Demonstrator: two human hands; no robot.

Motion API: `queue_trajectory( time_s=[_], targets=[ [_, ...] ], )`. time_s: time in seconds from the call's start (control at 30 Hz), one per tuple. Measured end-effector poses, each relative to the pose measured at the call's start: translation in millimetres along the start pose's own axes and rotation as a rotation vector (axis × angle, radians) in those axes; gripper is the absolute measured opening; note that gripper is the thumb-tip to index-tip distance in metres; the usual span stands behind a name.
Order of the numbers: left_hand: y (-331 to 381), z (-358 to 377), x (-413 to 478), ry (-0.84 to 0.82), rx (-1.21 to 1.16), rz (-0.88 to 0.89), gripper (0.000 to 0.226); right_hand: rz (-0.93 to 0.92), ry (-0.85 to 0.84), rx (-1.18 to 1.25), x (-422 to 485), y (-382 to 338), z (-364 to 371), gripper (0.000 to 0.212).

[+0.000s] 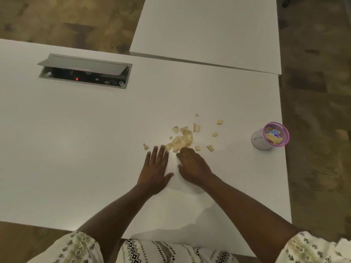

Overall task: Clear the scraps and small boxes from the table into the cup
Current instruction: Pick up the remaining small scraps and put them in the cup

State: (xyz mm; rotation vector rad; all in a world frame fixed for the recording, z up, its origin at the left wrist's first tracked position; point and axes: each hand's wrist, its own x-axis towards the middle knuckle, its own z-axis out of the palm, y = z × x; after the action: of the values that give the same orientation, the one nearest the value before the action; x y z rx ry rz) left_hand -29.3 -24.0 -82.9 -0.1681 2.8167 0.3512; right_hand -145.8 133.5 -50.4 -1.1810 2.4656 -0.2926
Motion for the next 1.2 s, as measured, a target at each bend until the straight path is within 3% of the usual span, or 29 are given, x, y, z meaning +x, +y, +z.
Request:
queue_trajectory(
  time_s=[0.1,0.17,0.3,0.4,0.57,0.8,0.93,1.03,1.1,1.2],
  targets=[
    [-9.3,-16.3,20.5,0.099,-0.023,-0.037,0.07,0.095,0.159,0.006,15.9,19.5,-19.0,0.032],
    [-15.7,-23.3,29.3,0.144,-0.084,-0.182,0.075,0.216,0.225,0.064,23.2,40.9,-30.4,0.04],
    [-15.9,-22.9,39.2,0.099,-0.294,-0.49,0.098,0.509,0.143,0.219,36.8,84.7,-46.1,0.073],
    [-5.2,-20.4,47.2,0.067,-0.344,-0.493,0.101,0.591,0.056,0.315,53.0,104.0,-51.6,0.086],
    [18.5,-22.4,69.7,0.027,-0.314,-0.359,0.097,0.509,-0.045,0.302,85.7,104.7,-55.1,0.088],
    [24.1,-41.4,102.3,-0.007,-0.238,-0.059,0.089,0.182,-0.253,0.16,102.6,80.4,-54.1,0.094],
    [16.1,-44.7,107.4,-0.027,-0.189,-0.041,0.073,0.066,-0.281,0.004,85.5,65.3,-40.2,0.095],
    [14.6,-47.8,104.3,-0.013,-0.14,-0.023,0.06,0.078,-0.229,-0.074,69.7,53.7,-26.5,0.073],
    [15.7,-49.5,101.6,-0.021,-0.149,-0.035,0.051,0.123,-0.206,-0.012,61.7,45.9,-21.4,0.055],
    [18.6,-51.4,97.1,-0.015,-0.137,-0.053,0.035,0.176,-0.14,0.121,51.2,37.9,-18.6,0.043]
  ],
)
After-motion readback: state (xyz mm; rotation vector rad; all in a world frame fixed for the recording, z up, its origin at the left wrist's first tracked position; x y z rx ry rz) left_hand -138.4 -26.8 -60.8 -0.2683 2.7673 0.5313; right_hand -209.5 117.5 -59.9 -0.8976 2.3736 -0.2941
